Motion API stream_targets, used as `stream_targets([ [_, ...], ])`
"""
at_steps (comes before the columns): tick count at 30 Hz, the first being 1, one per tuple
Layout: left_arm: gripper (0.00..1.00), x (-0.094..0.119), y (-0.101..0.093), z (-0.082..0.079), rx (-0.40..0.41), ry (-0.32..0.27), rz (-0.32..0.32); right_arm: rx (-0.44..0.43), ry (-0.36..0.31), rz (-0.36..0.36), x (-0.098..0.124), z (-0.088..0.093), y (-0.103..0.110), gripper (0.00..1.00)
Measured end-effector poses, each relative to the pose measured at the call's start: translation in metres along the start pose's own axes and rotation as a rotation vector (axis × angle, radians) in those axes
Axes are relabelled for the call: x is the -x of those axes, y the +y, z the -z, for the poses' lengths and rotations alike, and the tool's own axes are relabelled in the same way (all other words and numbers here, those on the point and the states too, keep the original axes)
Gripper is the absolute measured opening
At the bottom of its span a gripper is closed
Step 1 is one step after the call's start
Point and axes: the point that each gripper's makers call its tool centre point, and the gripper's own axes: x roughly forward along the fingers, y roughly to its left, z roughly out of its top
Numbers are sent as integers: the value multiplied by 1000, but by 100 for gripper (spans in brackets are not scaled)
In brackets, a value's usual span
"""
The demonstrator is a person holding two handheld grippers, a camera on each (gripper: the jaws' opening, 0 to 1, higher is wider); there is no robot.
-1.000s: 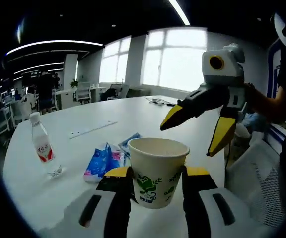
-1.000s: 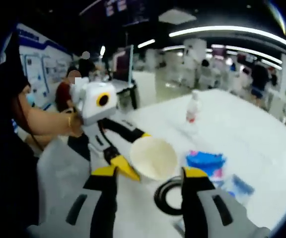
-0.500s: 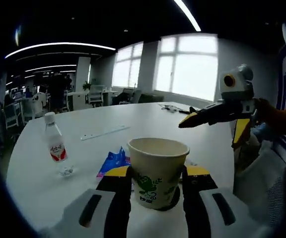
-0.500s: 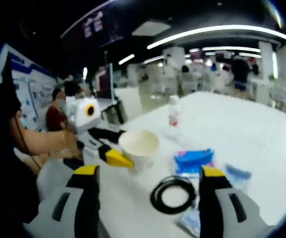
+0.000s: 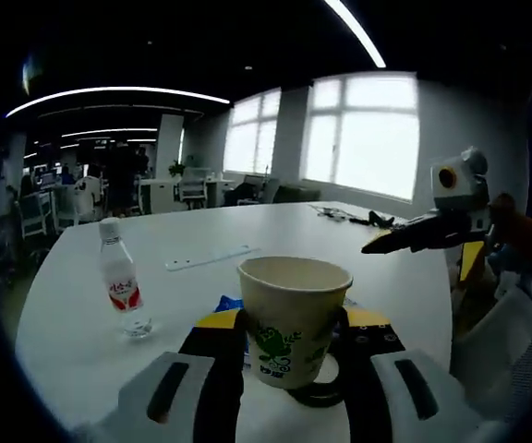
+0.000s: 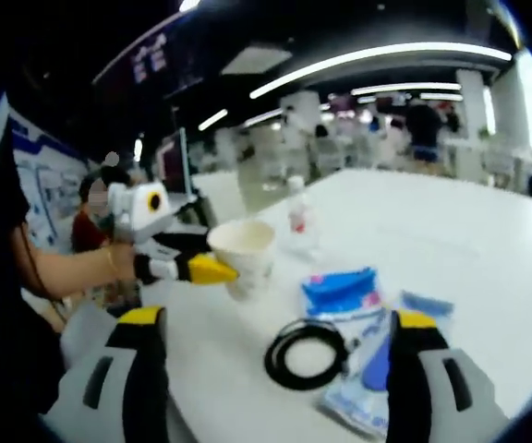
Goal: Arrange the tabletop items into an orderly group along one side of the table until the central work area is clear of visible clutter.
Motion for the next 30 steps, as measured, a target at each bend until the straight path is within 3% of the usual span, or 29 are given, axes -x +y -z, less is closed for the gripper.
stream_targets([
  [18,40,-23,39,-29,30,-116,-93,-70,7,-3,2,18,-13,97],
  [30,40,-44,69,-31,54,-138,-138,-92,42,0,-9,33,-27,95],
])
